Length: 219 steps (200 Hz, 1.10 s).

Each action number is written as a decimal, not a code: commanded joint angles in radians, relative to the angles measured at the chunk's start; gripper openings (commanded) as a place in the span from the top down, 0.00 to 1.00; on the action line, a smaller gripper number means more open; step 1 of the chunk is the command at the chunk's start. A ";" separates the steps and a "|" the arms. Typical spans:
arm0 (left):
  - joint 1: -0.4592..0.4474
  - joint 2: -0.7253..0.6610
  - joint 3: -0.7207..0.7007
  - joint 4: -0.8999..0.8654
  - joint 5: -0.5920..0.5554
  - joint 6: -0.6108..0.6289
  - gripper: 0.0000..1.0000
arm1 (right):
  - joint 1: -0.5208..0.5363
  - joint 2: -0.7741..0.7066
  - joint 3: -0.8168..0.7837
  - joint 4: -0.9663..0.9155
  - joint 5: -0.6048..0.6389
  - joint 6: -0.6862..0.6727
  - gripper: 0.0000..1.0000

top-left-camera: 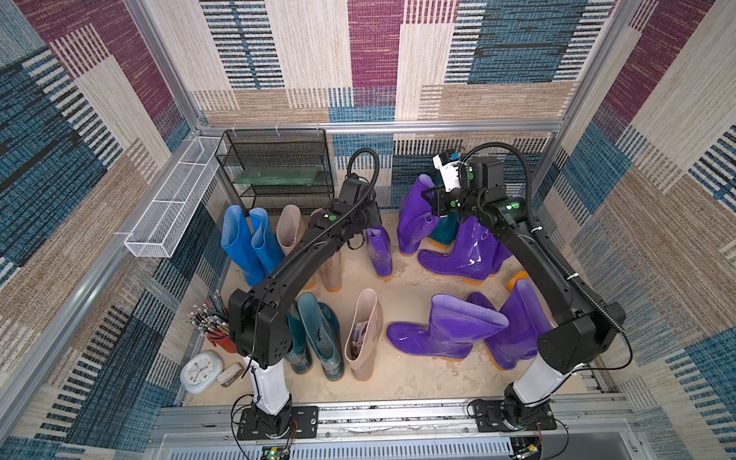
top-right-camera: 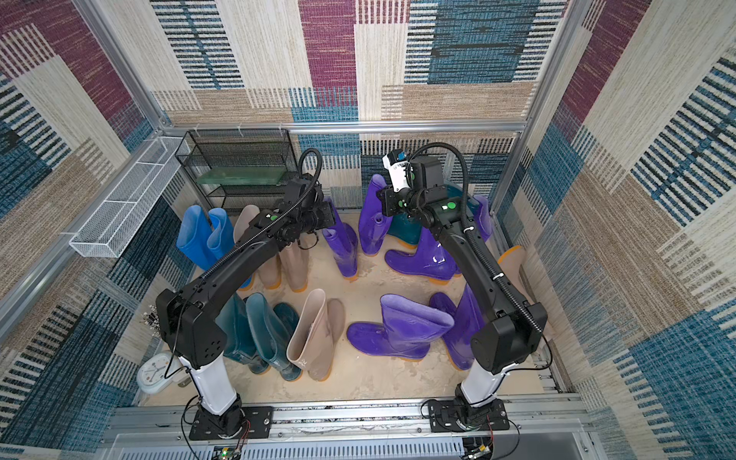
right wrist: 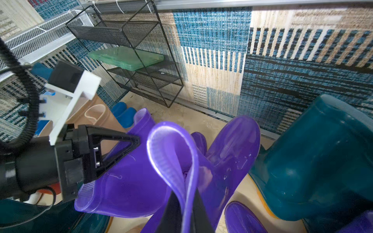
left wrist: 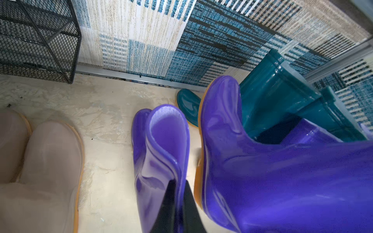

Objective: Match and arrange rain boots in pairs
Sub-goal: Pair a pair of rain boots at the center of the board, then place the rain boot at the center of the board.

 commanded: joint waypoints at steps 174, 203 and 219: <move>0.014 0.085 0.040 0.106 0.065 0.124 1.00 | -0.036 0.246 0.070 -0.105 -0.097 -0.066 0.43; 0.012 0.115 0.094 0.056 0.110 0.130 1.00 | -0.013 0.170 0.066 -0.082 -0.024 -0.017 0.24; 0.011 0.139 0.126 0.054 0.179 0.140 1.00 | -0.002 0.113 0.041 -0.069 0.011 0.007 0.21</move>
